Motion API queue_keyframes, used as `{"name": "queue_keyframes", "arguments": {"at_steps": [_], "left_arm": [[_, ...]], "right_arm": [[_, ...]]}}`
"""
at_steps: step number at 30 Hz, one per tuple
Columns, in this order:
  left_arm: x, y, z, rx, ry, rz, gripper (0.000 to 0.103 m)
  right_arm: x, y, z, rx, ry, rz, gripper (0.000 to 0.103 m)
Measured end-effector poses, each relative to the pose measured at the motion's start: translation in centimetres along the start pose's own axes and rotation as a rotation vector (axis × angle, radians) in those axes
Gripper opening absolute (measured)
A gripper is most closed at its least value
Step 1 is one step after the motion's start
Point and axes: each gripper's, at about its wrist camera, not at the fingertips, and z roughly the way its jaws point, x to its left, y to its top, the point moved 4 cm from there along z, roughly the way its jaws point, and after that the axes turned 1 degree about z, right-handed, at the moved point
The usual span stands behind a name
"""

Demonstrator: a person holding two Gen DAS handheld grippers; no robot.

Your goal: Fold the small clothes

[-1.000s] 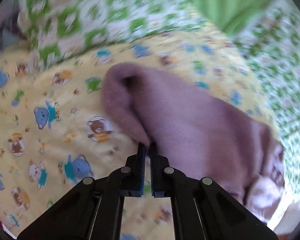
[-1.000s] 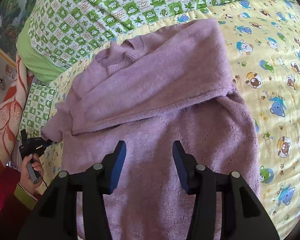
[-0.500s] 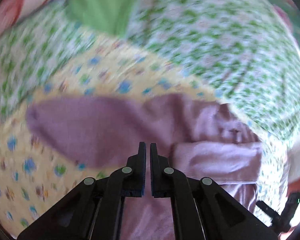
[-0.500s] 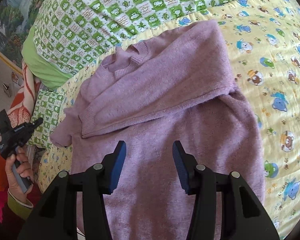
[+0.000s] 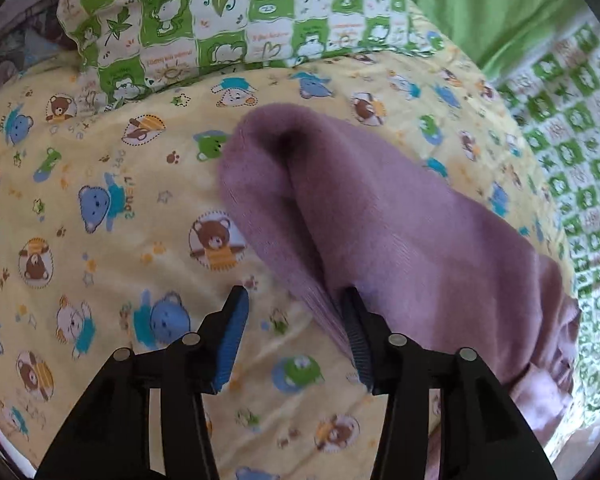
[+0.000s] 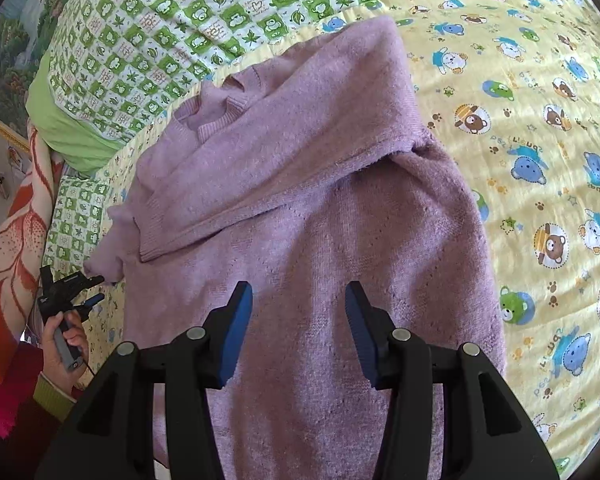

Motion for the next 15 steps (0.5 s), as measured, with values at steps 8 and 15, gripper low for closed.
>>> {"name": "queue_keyframes", "arguments": {"at_steps": [8,15], "left_arm": [[2.1,1.7,0.8,-0.025,-0.065,-0.071,0.011],[1.4,1.7,0.1,-0.047,-0.079,0.006,0.001]], "right_arm": [[0.7,0.2,0.2,0.005,-0.002,-0.024,0.050],[1.0,-0.1,0.7,0.021,-0.005,-0.028,0.050]]}}
